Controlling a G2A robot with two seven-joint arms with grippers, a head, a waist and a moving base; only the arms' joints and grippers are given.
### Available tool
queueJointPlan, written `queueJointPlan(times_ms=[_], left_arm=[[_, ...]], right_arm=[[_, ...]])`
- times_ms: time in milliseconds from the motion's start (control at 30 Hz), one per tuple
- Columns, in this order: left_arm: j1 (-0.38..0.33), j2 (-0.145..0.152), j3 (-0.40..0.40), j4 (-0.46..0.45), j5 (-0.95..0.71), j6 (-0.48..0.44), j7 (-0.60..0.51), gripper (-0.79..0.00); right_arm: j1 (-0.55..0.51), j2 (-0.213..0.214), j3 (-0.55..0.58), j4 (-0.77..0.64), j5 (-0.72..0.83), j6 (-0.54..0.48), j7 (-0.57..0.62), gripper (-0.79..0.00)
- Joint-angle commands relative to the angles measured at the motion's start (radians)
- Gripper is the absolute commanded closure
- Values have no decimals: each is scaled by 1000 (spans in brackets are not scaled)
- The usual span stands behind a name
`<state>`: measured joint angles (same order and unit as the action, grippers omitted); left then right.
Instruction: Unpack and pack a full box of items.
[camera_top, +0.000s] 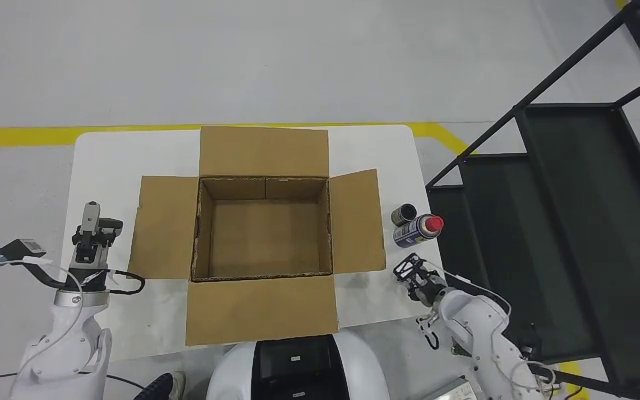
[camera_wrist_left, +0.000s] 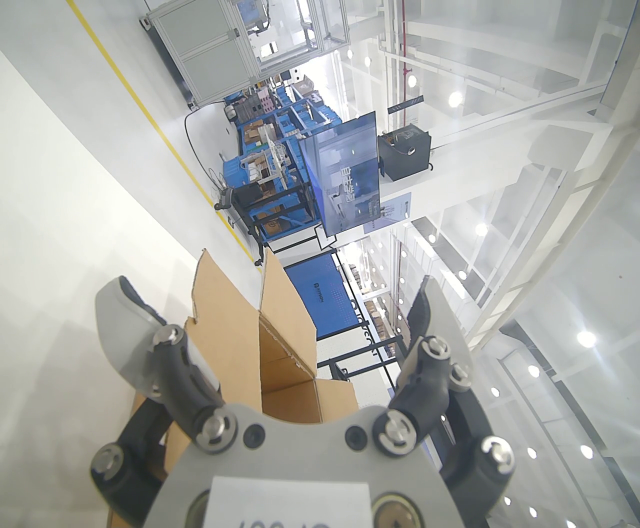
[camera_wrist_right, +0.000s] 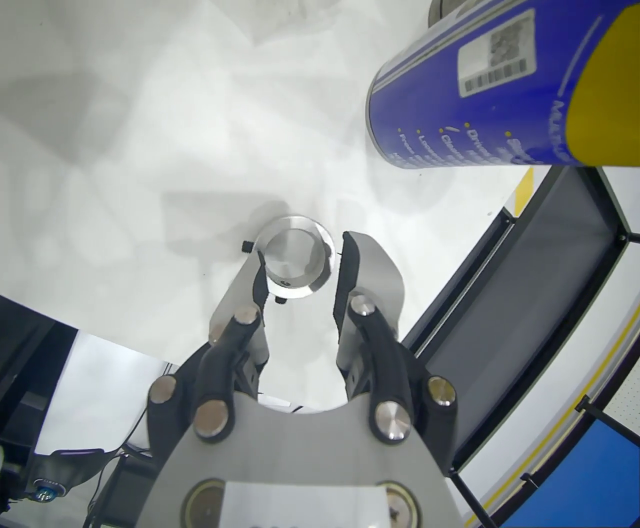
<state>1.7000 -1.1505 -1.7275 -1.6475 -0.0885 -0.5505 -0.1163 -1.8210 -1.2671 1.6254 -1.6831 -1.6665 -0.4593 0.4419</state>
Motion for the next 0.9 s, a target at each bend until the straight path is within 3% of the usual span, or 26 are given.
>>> queueJointPlan(times_ms=[0, 100, 333, 467, 533, 867], left_arm=[[0, 0, 0, 0, 0, 0, 0, -785], [0, 0, 0, 0, 0, 0, 0, -785], [0, 0, 0, 0, 0, 0, 0, -785], [0, 0, 0, 0, 0, 0, 0, -785], [0, 0, 0, 0, 0, 0, 0, -785], [0, 0, 0, 0, 0, 0, 0, -785]], right_arm=[[-14, 3, 23, -15, 46, -28, -8, -302], [-50, 11, 76, -53, 120, -110, -12, -228], [-93, 29, 189, -68, 377, -311, 14, -237], [-73, 39, 214, -50, 495, -362, 70, -391], [-66, 42, 220, -43, 557, -378, 90, -785], [-63, 45, 222, -42, 587, -388, 103, -785]])
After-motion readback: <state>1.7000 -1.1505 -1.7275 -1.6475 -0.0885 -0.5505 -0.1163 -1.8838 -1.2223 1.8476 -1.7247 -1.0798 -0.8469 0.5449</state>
